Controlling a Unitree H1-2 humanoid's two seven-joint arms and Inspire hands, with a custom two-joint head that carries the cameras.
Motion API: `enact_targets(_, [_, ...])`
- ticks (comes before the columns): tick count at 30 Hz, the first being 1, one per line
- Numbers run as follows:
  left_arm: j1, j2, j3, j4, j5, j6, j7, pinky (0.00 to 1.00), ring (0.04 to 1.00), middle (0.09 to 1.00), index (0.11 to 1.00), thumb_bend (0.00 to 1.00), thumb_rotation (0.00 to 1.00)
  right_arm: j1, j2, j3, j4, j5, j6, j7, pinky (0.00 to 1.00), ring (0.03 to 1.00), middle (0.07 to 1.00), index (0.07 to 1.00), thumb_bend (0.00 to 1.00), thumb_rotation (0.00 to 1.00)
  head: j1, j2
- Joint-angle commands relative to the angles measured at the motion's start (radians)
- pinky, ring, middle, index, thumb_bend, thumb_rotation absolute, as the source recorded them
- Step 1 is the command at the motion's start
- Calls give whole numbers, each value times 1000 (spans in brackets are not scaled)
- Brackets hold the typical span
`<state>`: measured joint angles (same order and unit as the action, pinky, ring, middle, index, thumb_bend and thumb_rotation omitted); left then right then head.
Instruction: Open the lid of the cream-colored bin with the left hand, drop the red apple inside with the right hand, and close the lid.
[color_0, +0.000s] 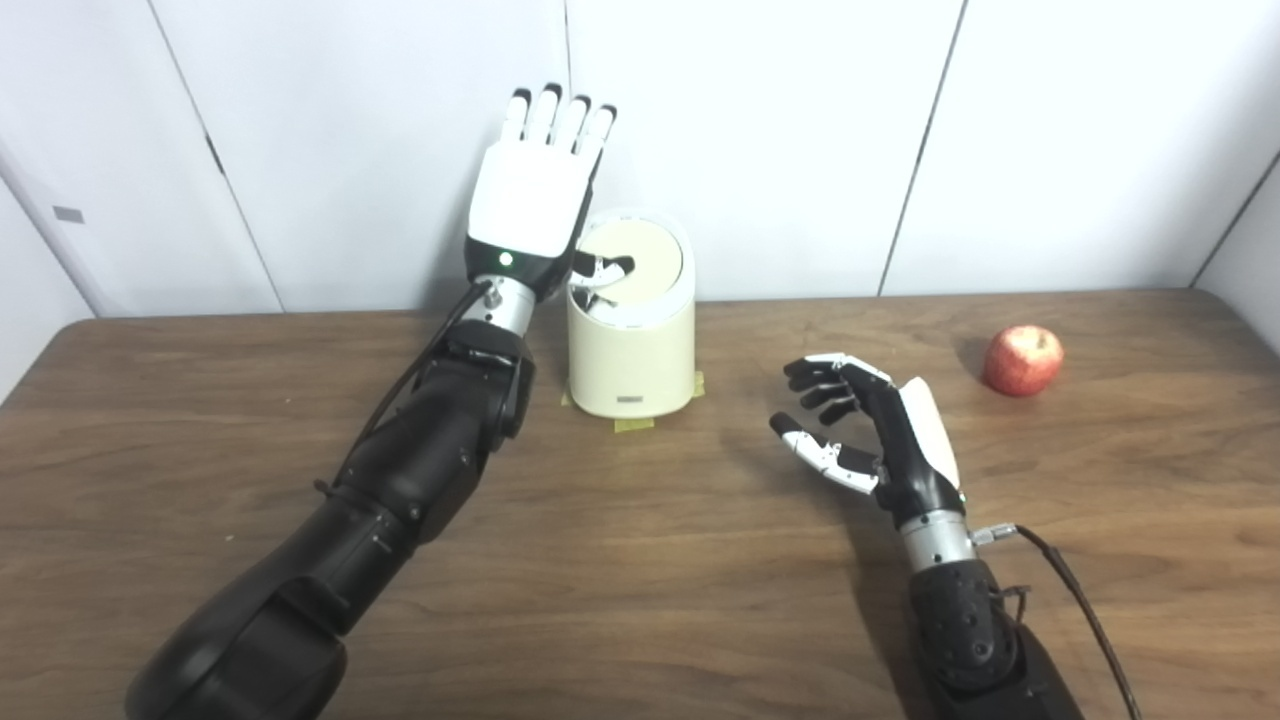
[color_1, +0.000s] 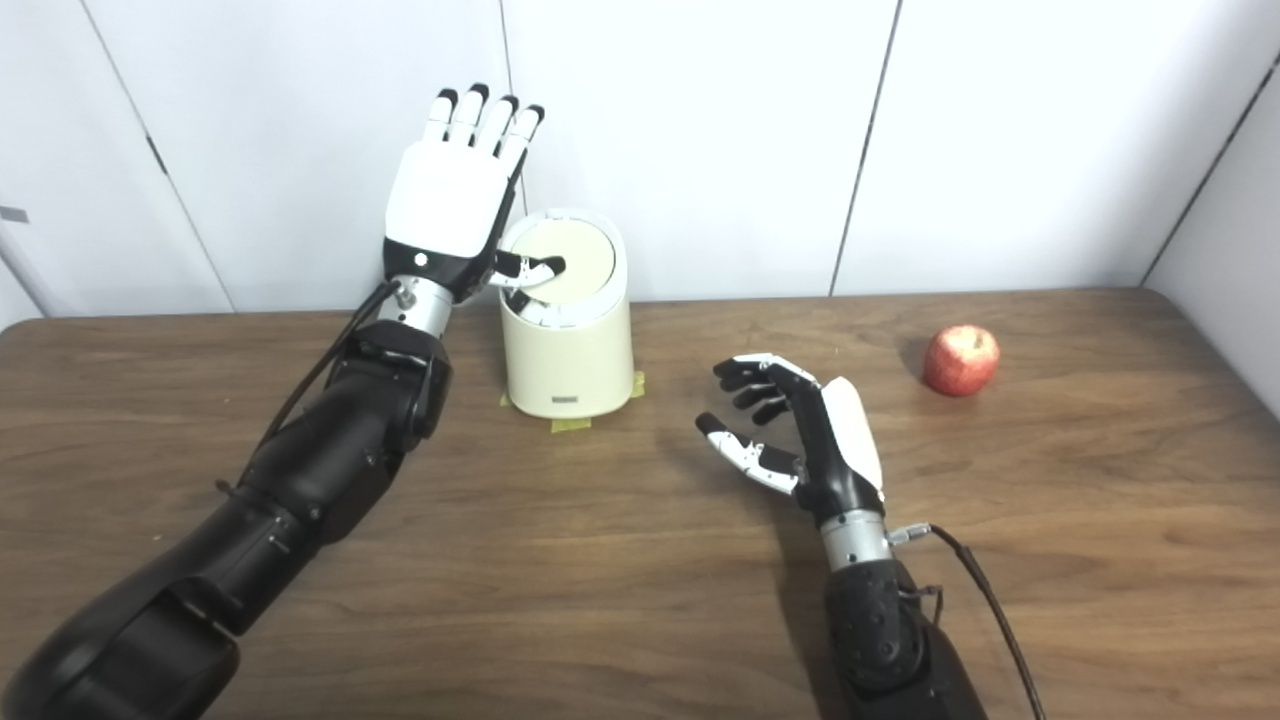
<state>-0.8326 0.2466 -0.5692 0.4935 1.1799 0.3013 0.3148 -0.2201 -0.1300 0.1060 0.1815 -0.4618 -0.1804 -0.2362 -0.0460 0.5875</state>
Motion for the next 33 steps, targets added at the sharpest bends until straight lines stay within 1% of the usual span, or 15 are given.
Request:
enact_targets(1, [-36, 26, 2, -5, 22, 7, -9, 1000, 996, 954, 959, 1000, 251, -1, 13, 6, 1, 2, -39, -15, 481, 584, 627, 633, 292, 300, 0, 0])
enact_targets(3, [-34, 28, -1, 3, 25, 7, -18, 1000, 999, 958, 965, 1000, 246, 0, 15, 5, -3, 4, -30, -12, 483, 585, 626, 635, 297, 330, -1, 1])
enact_targets(4, [-33, 30, -3, 4, 27, 11, -34, 1000, 1000, 959, 968, 1000, 246, 1, 15, 5, -4, 3, -26, -11, 488, 589, 628, 637, 298, 346, -2, 0])
enact_targets(7, [-27, 32, -5, 7, 26, 10, -52, 1000, 1000, 970, 980, 1000, 243, 1, 15, 5, -6, 4, -25, -10, 496, 593, 633, 638, 293, 341, -1, 0])
enact_targets(11, [-19, 31, 1, 17, 13, 0, -45, 1000, 999, 963, 964, 1000, 240, 0, 15, 5, -2, 3, -34, -14, 495, 592, 631, 636, 294, 298, -1, 0])
enact_targets(13, [-17, 31, 1, 21, 10, -6, -40, 1000, 995, 960, 964, 1000, 252, 2, 16, 4, -9, 4, -22, -9, 496, 593, 632, 637, 293, 306, -2, 0])
enact_targets(15, [-16, 30, -1, 31, 8, -13, -32, 1000, 995, 959, 968, 1000, 304, 2, 18, 5, -12, 2, -19, -10, 496, 594, 632, 637, 296, 319, -3, 0])
enact_targets(17, [-14, 25, 1, 48, -1, -21, -17, 1000, 991, 954, 965, 1000, 331, 1, 18, 5, -5, 1, -32, -16, 492, 590, 630, 635, 297, 312, -5, 0])
enact_targets(21, [-11, 15, 8, 78, -19, -32, 0, 1000, 985, 948, 958, 1000, 373, 3, 20, 7, -10, -3, -25, -15, 489, 587, 629, 635, 295, 321, -9, 2])
enact_targets(27, [-16, 6, 0, 129, -38, -41, 16, 1000, 989, 949, 956, 1000, 395, 7, 25, 6, -28, -10, -9, -13, 488, 587, 628, 634, 294, 308, -12, 6])
enact_targets(33, [-20, 7, -11, 150, -45, -46, 18, 1000, 996, 953, 958, 1000, 412, 6, 27, 3, -28, -4, -9, -9, 488, 589, 629, 635, 295, 296, -10, 5])
